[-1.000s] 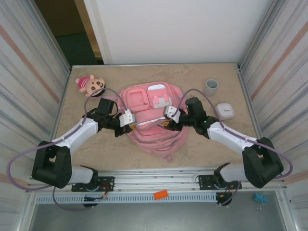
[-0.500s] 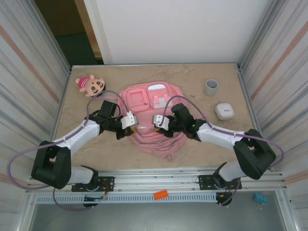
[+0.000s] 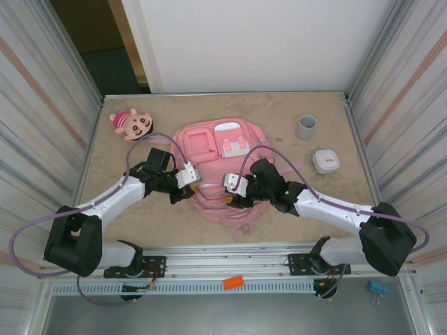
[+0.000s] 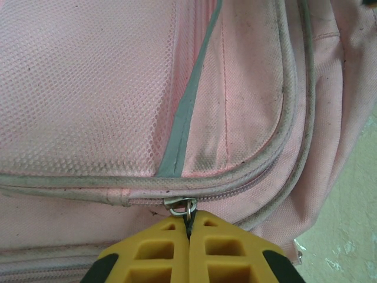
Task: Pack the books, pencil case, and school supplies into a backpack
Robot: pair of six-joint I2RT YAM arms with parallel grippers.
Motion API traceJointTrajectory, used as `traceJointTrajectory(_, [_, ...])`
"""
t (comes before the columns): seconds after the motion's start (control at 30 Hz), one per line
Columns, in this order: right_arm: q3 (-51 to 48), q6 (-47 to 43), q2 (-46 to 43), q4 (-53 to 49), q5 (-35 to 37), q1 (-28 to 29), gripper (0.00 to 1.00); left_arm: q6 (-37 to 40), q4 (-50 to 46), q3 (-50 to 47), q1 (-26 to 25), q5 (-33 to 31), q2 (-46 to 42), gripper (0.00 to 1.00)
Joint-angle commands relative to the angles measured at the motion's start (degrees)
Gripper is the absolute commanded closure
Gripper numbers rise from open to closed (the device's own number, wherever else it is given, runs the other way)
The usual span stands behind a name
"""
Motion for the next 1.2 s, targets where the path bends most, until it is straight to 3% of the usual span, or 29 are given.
traceJointTrajectory(0.0, [1.16,-4.64,3.11,-0.44,4.01,0.96,0.45,-1.65,1.41,-0.18,-0.75,3.05,-0.12,1.00])
traceJointTrajectory(0.17, [1.97,-6.03,7.98,3.84,6.75,1.46,0.49,-2.02,1.11,-0.16,-1.07,3.11,-0.01,1.00])
traceJointTrajectory(0.2, [2.23,-5.90,8.85,5.01,7.12,1.40,0.56,-1.99,0.79,-0.14,-1.29,2.99,0.00,1.00])
traceJointTrajectory(0.3, [2.72,-4.14,10.56,8.15,7.21,1.04,0.90,-1.98,-0.38,-0.10,-2.58,2.28,-0.03,1.00])
traceJointTrajectory(0.37, [3.15,-2.51,11.13,9.42,6.17,0.57,1.00,-2.69,-0.73,-0.06,-3.62,2.27,-0.26,1.00])
traceJointTrajectory(0.67, [3.24,-0.22,12.33,13.91,4.46,-0.16,1.00,-8.69,-3.27,1.81,-11.55,0.73,-3.28,1.00])
traceJointTrajectory(0.97, [1.13,-1.11,5.69,9.97,-4.05,-5.74,1.00,-20.19,3.99,4.79,-25.95,-3.17,-1.25,1.00])
traceJointTrajectory(1.0, [0.98,-2.85,4.66,7.57,-4.68,-6.30,1.00,-19.91,3.62,5.82,-27.21,-5.65,-0.97,0.98])
traceJointTrajectory(1.1, [0.16,-7.67,1.74,1.57,-9.86,-9.52,1.00,-16.68,1.55,8.14,-26.56,-9.14,-2.43,0.70])
traceJointTrajectory(1.17, [-0.17,-12.77,0.46,-2.57,-13.43,-11.29,1.00,-11.15,-0.36,8.84,-24.94,-10.76,-4.69,0.57])
